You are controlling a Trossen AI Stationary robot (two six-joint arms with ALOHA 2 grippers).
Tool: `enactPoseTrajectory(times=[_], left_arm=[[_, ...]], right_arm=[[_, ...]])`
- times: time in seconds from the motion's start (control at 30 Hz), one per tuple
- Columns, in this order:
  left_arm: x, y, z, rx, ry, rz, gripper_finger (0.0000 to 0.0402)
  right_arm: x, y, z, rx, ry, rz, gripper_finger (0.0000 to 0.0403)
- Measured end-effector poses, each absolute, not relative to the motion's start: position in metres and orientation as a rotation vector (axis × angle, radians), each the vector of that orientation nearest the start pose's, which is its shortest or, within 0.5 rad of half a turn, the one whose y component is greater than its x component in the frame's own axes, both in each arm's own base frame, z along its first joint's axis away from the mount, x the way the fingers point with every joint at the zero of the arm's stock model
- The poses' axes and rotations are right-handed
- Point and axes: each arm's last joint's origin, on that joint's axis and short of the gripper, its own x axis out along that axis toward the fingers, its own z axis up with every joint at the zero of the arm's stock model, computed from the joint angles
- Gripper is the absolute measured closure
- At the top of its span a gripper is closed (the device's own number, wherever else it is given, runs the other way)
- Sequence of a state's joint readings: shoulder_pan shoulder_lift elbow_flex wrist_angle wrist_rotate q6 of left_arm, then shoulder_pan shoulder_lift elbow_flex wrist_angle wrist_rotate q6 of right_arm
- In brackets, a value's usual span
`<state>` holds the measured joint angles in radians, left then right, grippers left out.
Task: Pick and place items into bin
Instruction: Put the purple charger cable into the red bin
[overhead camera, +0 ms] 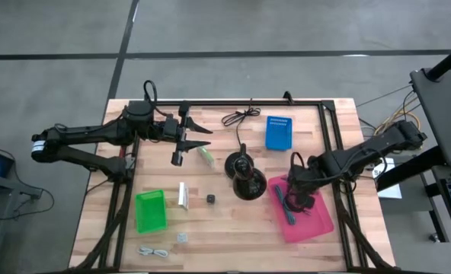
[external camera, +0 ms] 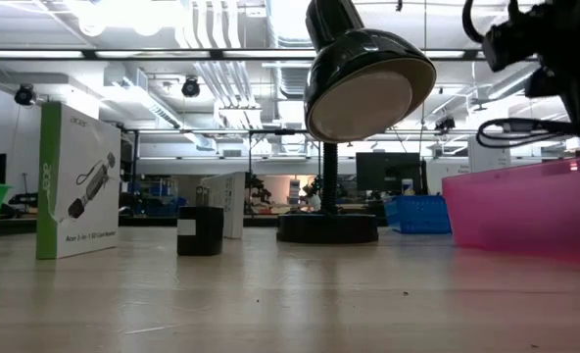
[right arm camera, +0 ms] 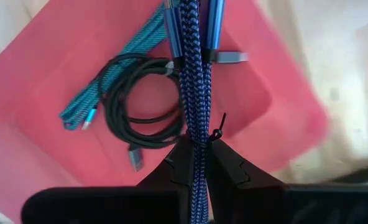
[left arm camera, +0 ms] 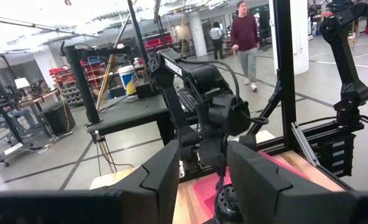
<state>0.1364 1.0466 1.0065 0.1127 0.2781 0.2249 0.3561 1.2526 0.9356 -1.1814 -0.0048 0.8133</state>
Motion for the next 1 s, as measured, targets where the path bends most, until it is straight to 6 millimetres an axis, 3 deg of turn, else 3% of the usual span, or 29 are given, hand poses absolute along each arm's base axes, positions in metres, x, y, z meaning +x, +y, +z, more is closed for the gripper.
enactPoseTrajectory(times=[0.43, 1.0], left_arm=[[0.229, 0.024, 0.388, 0.238, -0.081, -0.133, 0.0281], [0.232, 0.026, 0.373, 0.270, -0.039, -0.079, 0.0281]], right_arm=[[0.180, 0.068, 0.209, 0.418, 1.498, -0.303, 0.0390], [0.181, 0.068, 0.192, 0.427, 1.448, -0.275, 0.0390]])
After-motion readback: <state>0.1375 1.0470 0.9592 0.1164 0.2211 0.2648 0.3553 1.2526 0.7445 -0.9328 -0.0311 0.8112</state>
